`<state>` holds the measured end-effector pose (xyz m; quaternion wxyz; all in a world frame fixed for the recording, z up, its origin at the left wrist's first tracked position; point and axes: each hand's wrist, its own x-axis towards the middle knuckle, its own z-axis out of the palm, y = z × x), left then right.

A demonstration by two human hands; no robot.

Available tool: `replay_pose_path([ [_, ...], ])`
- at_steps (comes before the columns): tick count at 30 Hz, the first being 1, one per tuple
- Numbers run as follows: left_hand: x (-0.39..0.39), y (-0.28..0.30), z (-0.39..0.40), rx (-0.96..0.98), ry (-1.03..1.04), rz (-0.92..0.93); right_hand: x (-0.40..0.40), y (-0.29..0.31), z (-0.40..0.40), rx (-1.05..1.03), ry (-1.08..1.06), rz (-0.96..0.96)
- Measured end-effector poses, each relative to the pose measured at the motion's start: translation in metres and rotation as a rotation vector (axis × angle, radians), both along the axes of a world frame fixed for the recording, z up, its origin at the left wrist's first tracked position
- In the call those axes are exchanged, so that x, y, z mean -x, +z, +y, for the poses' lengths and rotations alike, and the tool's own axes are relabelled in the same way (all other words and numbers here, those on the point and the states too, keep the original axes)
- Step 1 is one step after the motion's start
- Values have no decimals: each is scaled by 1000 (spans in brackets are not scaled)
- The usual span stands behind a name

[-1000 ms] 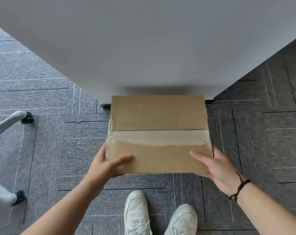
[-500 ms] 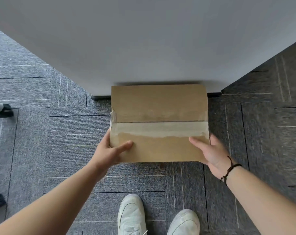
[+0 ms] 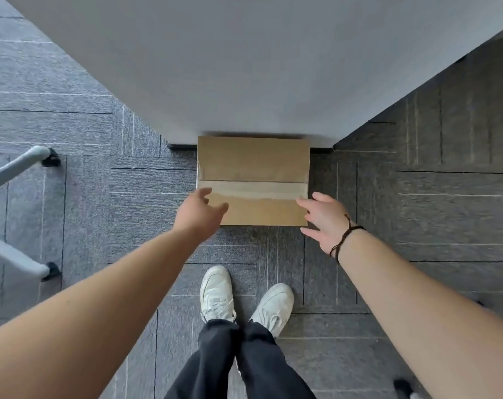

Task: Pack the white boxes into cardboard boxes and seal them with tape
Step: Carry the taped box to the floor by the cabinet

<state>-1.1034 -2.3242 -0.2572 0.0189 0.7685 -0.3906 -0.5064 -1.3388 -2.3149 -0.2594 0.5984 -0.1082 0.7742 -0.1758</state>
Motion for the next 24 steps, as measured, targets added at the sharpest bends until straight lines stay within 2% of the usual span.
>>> replay_pose_path([
  [3,4,85,10,19,-3,51,-10,90,1,86,235,39],
  [8,-2,226,31,130,-21,29,-32,251,11,188,537,100],
  [12,-22,329,54,184,212,37,-57,357,22,269,700,115],
  [16,-43,419,88,282,433,28,-82,436,38,375,821,66],
  [21,-64,513,156,491,633,-47,-114,498,63,475,1086,-25],
  [24,-67,552,212,551,731,-124,-134,531,81,546,1253,-70],
])
